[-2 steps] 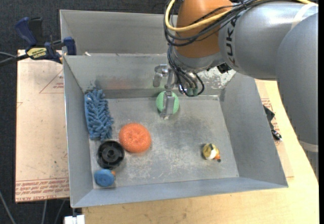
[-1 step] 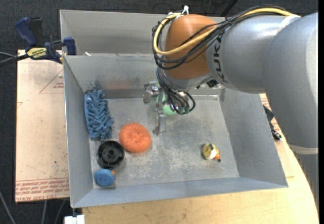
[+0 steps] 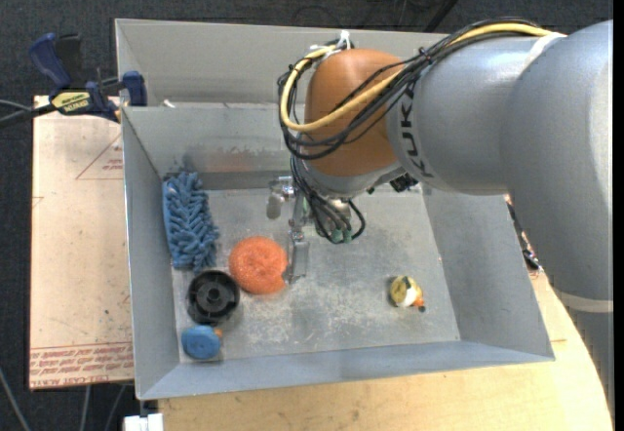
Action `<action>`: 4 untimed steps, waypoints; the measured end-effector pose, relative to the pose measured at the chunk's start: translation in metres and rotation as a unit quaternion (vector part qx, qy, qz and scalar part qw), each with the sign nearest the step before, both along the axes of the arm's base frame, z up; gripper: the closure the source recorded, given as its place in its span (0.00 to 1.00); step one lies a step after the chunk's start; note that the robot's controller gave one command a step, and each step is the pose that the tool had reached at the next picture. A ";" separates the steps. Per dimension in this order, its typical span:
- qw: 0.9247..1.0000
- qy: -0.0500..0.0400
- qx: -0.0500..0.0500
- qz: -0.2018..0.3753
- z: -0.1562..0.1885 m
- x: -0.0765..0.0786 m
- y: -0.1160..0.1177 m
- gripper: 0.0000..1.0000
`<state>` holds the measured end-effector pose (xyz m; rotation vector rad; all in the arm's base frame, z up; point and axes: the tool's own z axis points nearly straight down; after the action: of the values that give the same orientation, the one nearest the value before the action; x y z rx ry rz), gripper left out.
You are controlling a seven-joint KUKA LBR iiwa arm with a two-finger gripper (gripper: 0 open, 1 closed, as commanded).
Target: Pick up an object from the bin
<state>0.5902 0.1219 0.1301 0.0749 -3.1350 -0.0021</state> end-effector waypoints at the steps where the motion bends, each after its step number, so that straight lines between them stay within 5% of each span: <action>1: 0.999 -0.006 0.001 0.035 -0.007 0.000 0.009 0.00; 2: 1.000 -0.002 0.001 -0.012 -0.047 -0.008 0.013 0.00; 3: 1.000 -0.007 0.002 -0.007 -0.060 -0.013 0.016 1.00; 4: 1.000 -0.007 0.002 -0.007 -0.060 -0.013 0.016 1.00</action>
Offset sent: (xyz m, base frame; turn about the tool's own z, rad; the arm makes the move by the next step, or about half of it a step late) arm -0.0120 0.0152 -0.0601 0.0551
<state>0.5776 0.1379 0.0701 0.0529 -3.1492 -0.0073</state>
